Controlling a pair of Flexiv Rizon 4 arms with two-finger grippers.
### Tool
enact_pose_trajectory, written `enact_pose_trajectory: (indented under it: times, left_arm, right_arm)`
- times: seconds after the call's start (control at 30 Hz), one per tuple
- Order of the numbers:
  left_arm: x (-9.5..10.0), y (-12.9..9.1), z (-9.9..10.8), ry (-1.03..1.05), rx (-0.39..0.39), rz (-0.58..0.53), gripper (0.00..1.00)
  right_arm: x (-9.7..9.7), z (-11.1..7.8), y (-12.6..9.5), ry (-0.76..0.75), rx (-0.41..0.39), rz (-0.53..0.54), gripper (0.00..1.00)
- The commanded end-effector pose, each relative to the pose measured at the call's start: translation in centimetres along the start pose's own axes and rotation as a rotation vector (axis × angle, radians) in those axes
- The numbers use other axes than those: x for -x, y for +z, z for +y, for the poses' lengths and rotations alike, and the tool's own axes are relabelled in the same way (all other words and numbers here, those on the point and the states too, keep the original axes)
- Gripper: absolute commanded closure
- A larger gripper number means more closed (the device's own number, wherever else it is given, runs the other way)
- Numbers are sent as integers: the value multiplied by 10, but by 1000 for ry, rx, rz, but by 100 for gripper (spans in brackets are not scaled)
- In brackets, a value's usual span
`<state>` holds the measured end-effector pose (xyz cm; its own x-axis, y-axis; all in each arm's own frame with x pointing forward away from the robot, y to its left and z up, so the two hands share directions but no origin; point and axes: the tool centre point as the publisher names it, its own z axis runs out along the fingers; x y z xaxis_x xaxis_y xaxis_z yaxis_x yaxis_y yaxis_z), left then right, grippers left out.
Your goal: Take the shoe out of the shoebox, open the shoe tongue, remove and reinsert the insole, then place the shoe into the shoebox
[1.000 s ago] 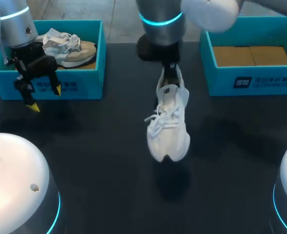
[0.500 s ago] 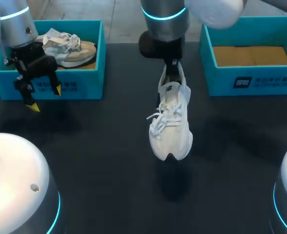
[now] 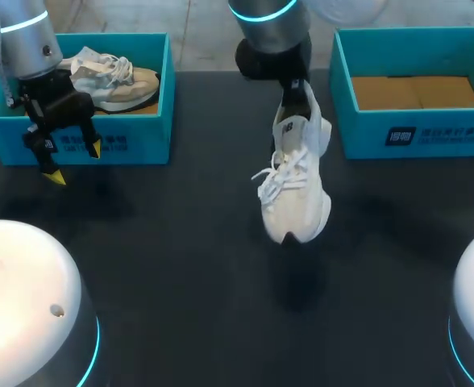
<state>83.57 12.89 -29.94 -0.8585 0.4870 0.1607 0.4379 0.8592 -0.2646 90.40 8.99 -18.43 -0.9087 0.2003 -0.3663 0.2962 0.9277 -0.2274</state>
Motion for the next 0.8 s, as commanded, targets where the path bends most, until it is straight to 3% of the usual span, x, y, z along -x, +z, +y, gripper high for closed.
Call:
enact_pose_trajectory:
  times: [0.03,0.3,0.47,0.63,0.67,0.8]
  left_arm:
    - [-1,0,0,0,2,1,0]
    - [-1,0,0,0,2,1,0]
    - [-1,0,0,0,2,1,0]
    - [-1,0,0,0,2,1,0]
    - [-1,0,0,0,2,1,0]
    - [-1,0,0,0,2,1,0]
  right_arm:
    - [17,-4,-4,-8,5,-12,100]
    - [51,-32,0,-49,45,-66,100]
    - [74,-56,5,-80,24,-77,100]
    - [109,-88,12,-150,65,-76,100]
    - [114,-92,12,-162,44,-80,100]
    - [118,-95,11,-177,41,-89,100]
